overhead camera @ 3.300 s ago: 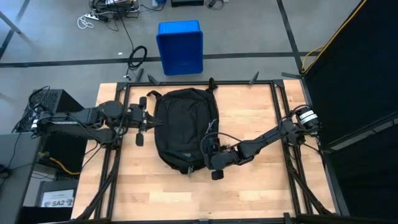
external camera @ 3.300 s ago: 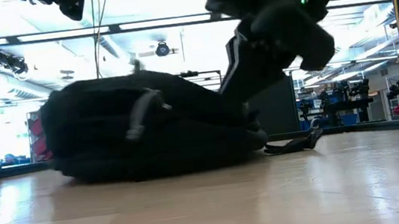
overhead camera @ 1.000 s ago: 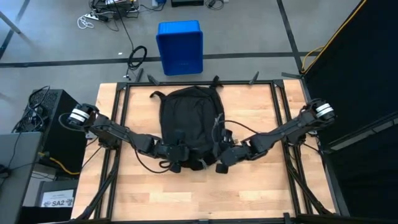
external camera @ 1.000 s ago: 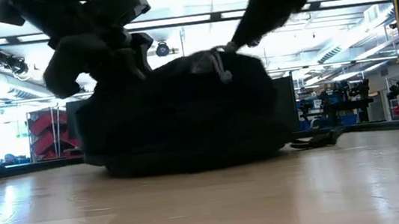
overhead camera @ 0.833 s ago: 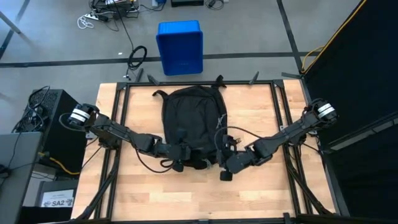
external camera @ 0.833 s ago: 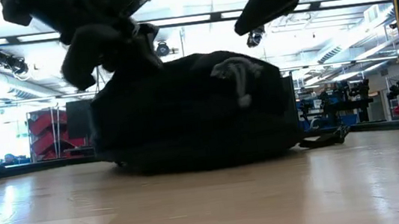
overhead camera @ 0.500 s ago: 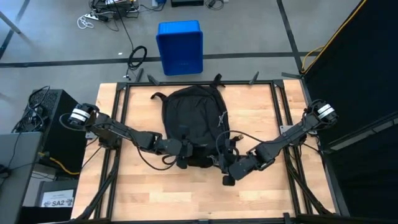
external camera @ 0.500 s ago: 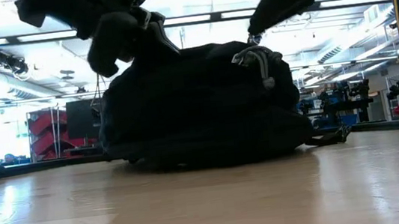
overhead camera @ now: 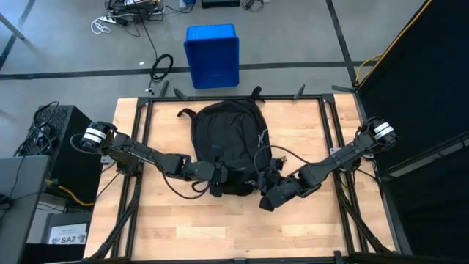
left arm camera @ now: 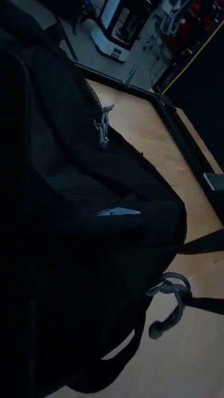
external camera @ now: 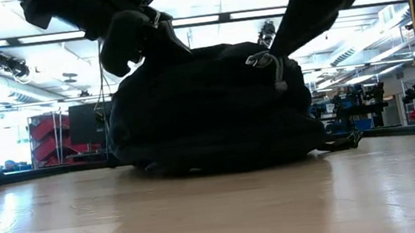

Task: Unpack backpack
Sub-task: Open the black backpack

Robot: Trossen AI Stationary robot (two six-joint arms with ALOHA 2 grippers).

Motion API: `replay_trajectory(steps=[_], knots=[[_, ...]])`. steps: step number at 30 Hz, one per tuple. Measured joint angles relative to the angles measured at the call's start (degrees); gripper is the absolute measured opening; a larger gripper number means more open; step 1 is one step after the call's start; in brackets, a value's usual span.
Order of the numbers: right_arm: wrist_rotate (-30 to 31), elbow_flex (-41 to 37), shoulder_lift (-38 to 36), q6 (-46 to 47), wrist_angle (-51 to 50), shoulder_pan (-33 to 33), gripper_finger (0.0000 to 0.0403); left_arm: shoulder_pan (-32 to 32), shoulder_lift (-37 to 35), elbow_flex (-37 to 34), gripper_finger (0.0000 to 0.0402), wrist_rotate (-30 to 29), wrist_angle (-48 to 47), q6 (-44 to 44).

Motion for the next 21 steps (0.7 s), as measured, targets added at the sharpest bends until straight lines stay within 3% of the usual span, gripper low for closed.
replay_trajectory(steps=[15,21], knots=[[-0.17,-5.87,0.04,0.23,8.85,0.39,0.0123,0.00,-0.04,0.00,0.0000,-0.09,0.28,-0.07],[-0.21,-5.87,0.04,-1.68,8.81,0.58,0.0083,0.00,-0.07,0.00,0.0000,-0.13,0.28,-0.11]])
